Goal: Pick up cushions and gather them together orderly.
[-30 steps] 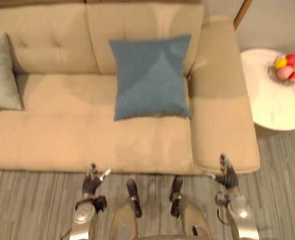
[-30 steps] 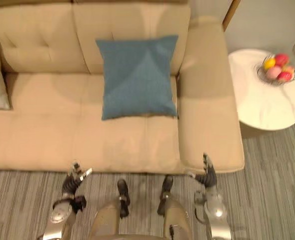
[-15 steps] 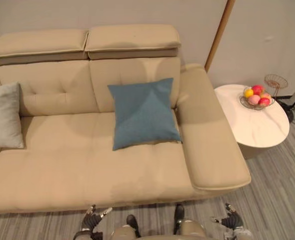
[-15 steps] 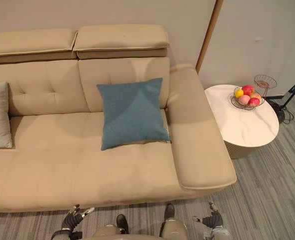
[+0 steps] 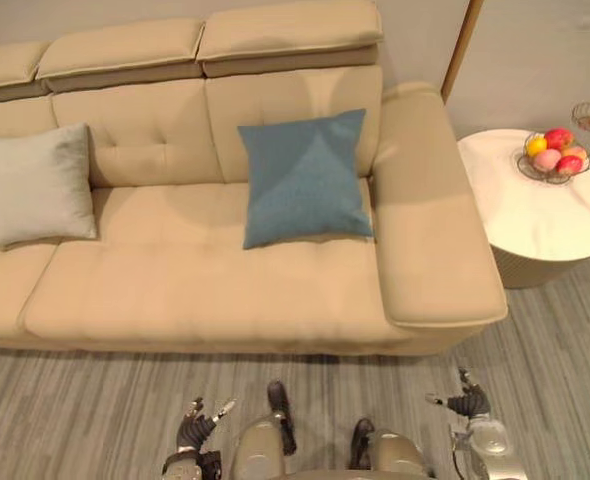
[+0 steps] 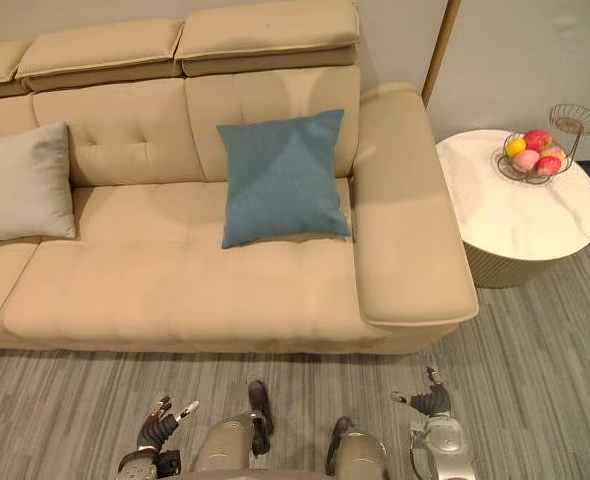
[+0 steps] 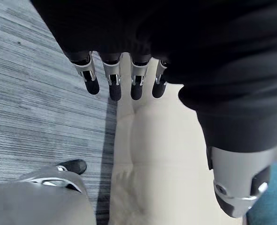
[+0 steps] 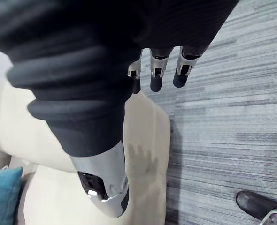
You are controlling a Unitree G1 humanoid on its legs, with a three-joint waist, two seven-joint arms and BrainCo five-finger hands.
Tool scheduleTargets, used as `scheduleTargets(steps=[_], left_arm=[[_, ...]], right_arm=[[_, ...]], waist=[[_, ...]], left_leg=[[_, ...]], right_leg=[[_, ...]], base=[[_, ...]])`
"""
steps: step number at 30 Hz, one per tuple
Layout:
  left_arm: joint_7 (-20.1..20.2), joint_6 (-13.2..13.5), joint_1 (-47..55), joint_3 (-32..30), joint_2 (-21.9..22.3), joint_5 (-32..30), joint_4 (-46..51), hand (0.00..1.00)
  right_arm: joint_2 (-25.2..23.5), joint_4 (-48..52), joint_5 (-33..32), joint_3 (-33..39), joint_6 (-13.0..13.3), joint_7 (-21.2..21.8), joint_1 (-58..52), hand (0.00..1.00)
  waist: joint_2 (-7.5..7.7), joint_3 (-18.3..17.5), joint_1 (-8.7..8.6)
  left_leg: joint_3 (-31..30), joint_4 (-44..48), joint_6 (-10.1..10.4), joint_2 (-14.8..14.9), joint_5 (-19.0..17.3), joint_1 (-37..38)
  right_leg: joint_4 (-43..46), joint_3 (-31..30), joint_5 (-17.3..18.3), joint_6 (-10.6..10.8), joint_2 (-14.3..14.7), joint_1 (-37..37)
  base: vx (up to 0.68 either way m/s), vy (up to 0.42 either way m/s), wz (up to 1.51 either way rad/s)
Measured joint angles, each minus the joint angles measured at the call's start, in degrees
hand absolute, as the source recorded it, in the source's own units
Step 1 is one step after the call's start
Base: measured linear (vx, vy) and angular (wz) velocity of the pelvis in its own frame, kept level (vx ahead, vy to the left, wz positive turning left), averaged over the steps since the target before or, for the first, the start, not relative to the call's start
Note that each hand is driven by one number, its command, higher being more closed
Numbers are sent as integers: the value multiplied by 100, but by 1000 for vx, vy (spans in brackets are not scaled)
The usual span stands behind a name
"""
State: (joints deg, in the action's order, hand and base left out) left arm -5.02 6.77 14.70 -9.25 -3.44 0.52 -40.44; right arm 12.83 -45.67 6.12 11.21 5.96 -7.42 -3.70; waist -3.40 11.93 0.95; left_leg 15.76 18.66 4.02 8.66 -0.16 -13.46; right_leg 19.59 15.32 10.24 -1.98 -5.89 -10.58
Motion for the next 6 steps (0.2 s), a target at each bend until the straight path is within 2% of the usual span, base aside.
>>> scheduleTargets(steps=[2, 4, 6], left_arm=[[5, 0, 43, -11, 0, 18, 3, 0], [11, -1, 18, -21, 1, 115, 4, 0], [52, 0, -49, -25, -9, 112, 52, 0]], right_arm=[[-14, 3, 5, -1, 0, 14, -28, 0], [-9, 3, 12, 22, -2, 20, -70, 0], [-21, 9, 25, 154, -1, 28, -189, 0]], waist=[[-8, -5, -5], [-69, -44, -9], [-31, -118, -43]], left_leg=[[0, 54, 48, 13, -463, 351], [-3, -470, 79, -69, -494, 652], [4, -1116, 0, -185, -341, 945]], right_leg=[[7, -63, -119, -7, -12, -107], [-22, -106, -206, 130, 0, -115], [-475, -18, -477, 263, 16, 119]], base=[[-94, 85, -16], [-57, 101, -12], [-41, 122, 7]])
